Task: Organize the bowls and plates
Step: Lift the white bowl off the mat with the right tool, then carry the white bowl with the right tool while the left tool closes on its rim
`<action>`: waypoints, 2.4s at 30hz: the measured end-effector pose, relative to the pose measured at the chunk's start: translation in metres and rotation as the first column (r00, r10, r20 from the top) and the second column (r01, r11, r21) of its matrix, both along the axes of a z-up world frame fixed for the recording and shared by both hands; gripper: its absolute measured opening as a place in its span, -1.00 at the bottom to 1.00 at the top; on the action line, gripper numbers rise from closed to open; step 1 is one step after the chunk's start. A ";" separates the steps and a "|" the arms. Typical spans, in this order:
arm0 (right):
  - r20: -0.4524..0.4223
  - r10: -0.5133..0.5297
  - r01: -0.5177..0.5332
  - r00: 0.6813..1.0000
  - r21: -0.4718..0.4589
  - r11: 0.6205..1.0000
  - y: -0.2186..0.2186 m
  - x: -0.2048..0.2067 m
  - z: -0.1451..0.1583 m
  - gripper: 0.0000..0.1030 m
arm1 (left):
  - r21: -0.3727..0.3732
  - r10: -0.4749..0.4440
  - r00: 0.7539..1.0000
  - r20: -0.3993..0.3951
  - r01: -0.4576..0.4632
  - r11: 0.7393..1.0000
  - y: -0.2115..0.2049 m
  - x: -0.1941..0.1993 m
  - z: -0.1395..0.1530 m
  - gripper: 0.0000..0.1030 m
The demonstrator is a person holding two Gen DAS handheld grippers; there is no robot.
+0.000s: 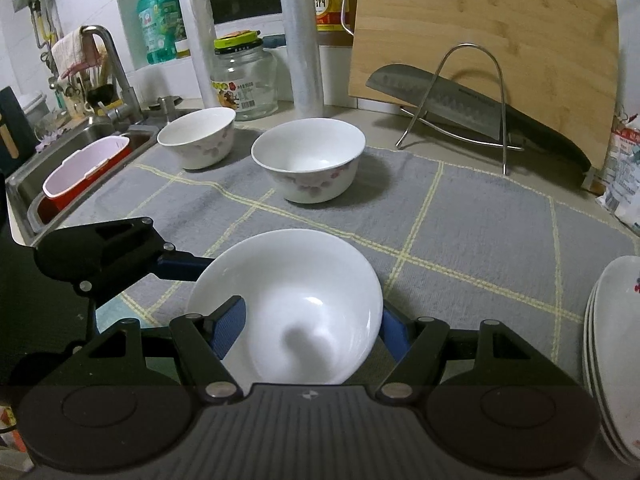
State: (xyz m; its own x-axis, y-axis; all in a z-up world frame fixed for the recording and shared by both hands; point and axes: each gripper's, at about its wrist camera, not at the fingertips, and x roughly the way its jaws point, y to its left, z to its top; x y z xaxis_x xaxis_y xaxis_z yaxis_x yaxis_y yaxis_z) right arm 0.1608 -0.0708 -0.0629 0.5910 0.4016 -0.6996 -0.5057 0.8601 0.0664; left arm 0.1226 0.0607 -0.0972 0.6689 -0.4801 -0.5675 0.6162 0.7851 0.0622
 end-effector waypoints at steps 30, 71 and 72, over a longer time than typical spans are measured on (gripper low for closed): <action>0.048 -0.038 0.037 0.998 0.031 0.999 -0.007 -0.003 0.012 1.00 | -0.036 0.057 0.998 -0.031 -0.059 0.998 0.027 -0.017 0.009 0.95; 0.107 0.192 -0.179 0.976 -0.120 0.977 0.043 0.108 0.008 1.00 | -0.056 0.254 0.943 -0.216 -0.272 0.961 0.065 0.183 0.034 0.97; 0.103 0.198 -0.185 0.975 -0.119 0.975 0.045 0.110 0.007 1.00 | -0.058 0.249 0.943 -0.222 -0.268 0.962 0.065 0.185 0.033 0.97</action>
State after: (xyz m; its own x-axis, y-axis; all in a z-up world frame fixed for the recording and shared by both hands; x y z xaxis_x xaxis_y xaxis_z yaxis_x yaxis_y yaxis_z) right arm 0.2707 -0.0257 -0.0558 0.5884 0.4411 -0.6777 -0.6606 0.7455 -0.0884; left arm 0.3081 0.1252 -0.0644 0.6457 -0.3599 -0.6735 0.3833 0.9156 -0.1217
